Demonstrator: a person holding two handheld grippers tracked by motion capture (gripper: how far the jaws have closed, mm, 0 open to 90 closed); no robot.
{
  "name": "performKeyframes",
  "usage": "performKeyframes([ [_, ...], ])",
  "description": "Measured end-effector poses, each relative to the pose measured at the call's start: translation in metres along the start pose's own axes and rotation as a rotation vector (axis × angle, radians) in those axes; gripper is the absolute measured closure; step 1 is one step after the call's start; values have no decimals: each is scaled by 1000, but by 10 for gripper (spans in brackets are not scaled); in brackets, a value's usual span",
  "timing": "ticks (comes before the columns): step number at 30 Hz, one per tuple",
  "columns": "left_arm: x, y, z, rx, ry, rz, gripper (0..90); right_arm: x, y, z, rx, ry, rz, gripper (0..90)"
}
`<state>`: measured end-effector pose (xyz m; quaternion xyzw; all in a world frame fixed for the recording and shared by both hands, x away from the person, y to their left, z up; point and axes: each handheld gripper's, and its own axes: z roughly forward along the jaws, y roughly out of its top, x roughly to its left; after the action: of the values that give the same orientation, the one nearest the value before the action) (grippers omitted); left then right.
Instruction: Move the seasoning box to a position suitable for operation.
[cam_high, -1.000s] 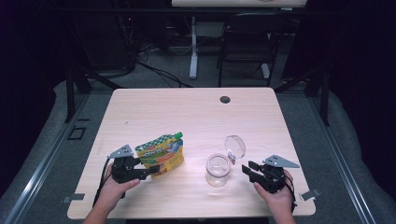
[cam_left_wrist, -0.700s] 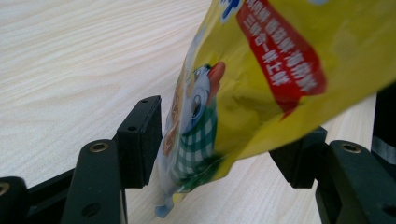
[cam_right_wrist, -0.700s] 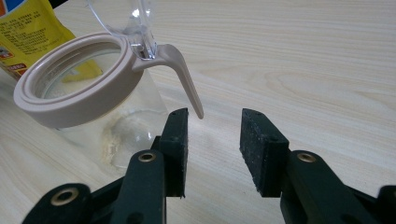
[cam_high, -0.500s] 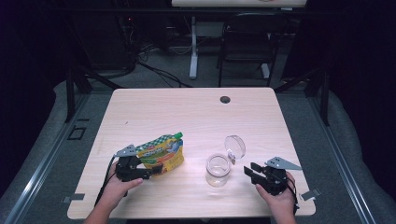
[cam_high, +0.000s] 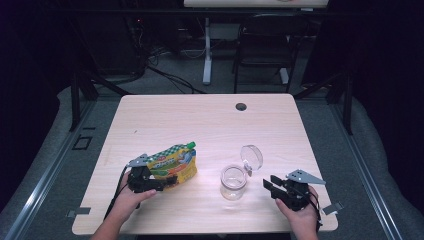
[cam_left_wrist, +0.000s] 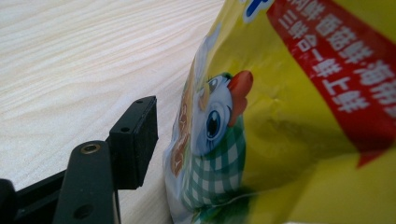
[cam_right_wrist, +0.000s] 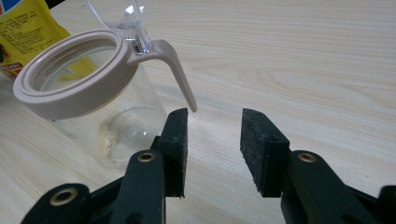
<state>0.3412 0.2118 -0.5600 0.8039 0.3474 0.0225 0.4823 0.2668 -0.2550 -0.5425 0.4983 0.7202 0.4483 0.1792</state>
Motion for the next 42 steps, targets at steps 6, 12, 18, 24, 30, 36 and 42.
performKeyframes([
  [6,0,0,5,-5,-1,-2,350,0,0,-1,0,0,-1,617],
  [12,1,-1,10,10,-5,-8,345,-1,-1,-1,-3,-1,4,616],
  [18,1,-1,13,11,6,-6,327,0,-1,-1,-3,1,2,616],
  [24,1,-3,17,15,5,-16,321,0,-1,-1,-3,0,1,616],
  [30,1,-4,20,11,12,-21,310,-1,-1,-1,-1,0,-2,616],
  [36,1,-4,22,10,22,-22,302,0,-1,-1,-1,-2,0,616],
  [42,0,-5,23,7,26,-21,301,-1,-1,-2,-4,-1,1,616],
])
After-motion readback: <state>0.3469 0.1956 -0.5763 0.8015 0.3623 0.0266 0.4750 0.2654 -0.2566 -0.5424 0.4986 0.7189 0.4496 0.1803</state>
